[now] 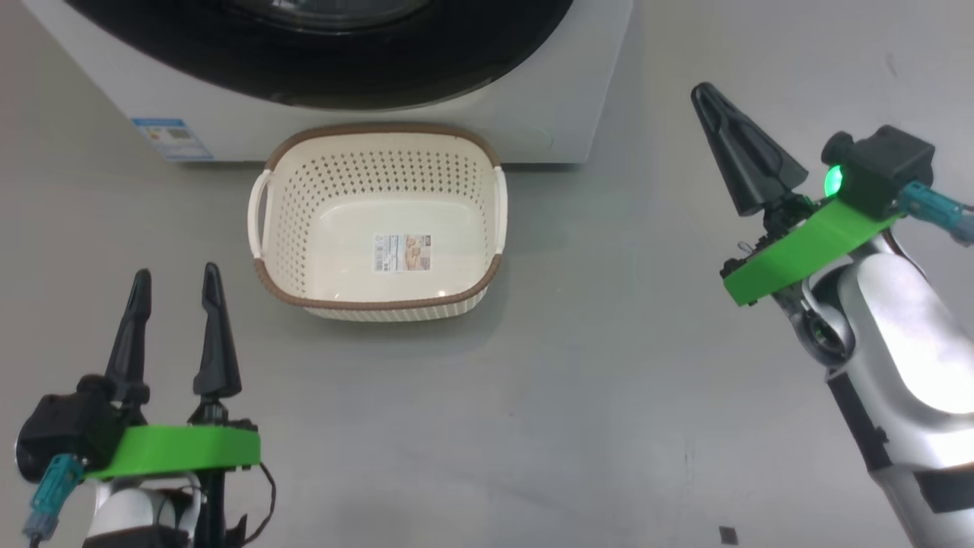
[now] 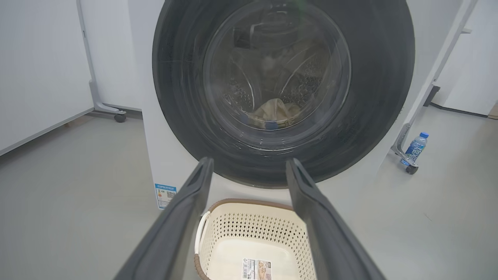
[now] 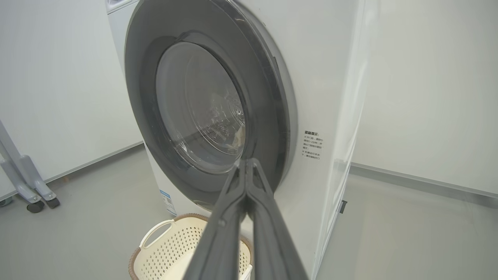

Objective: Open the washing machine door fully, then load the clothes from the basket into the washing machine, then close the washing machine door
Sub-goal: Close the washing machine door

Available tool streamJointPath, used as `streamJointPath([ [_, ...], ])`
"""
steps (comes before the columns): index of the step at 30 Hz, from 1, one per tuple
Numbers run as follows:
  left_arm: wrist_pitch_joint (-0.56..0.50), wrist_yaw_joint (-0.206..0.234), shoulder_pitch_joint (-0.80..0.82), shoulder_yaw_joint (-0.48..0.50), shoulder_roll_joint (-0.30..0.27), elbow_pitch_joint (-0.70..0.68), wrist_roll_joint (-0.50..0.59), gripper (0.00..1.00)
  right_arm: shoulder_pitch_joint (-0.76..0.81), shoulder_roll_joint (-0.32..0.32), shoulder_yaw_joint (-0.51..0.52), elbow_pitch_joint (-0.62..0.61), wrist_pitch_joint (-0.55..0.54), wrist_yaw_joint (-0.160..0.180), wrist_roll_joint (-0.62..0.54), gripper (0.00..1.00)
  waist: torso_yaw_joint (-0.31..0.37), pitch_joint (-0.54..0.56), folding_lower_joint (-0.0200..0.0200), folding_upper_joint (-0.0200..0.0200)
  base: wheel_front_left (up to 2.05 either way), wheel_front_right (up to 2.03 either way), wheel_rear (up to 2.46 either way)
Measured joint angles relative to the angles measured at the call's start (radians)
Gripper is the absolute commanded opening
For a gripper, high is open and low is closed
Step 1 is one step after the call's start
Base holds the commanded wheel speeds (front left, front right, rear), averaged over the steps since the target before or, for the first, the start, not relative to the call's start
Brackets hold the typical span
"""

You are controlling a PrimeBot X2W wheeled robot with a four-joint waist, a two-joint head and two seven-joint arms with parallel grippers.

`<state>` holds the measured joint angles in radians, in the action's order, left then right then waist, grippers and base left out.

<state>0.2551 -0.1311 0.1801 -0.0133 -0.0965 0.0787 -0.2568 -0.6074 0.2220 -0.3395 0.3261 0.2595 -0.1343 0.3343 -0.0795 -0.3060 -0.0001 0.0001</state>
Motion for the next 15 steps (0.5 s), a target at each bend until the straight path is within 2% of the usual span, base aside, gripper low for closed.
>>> streamJointPath([
  [1,0.0,0.0,-0.009,0.005,-0.001,-0.004,0.003,1.0,0.013,0.0,0.0,-0.004,0.0,0.0,0.0,0.54,0.009,0.01,0.0,0.0,0.0,0.0,0.0],
  [2,0.0,0.0,-0.018,0.009,-0.001,-0.006,0.003,1.0,0.027,0.0,0.001,-0.007,0.0,0.0,0.0,0.75,0.017,0.021,0.0,0.0,0.0,0.0,0.0],
  [3,0.0,0.0,-0.027,0.01,-0.002,-0.006,0.003,1.0,0.041,-0.001,0.003,-0.012,0.0,0.0,0.0,0.9,0.025,0.033,0.0,0.0,0.0,0.0,0.0],
  [4,0.0,0.0,-0.037,0.012,-0.002,-0.007,0.003,1.0,0.057,-0.001,0.006,-0.016,0.0,0.0,0.0,1.0,0.032,0.045,0.0,0.0,0.0,0.0,0.0],
  [15,0.0,0.0,-0.168,0.039,-0.016,-0.013,0.006,1.0,0.305,-0.007,0.047,-0.096,0.0,0.0,0.0,1.0,0.117,0.169,0.0,0.0,0.0,0.0,0.0],
])
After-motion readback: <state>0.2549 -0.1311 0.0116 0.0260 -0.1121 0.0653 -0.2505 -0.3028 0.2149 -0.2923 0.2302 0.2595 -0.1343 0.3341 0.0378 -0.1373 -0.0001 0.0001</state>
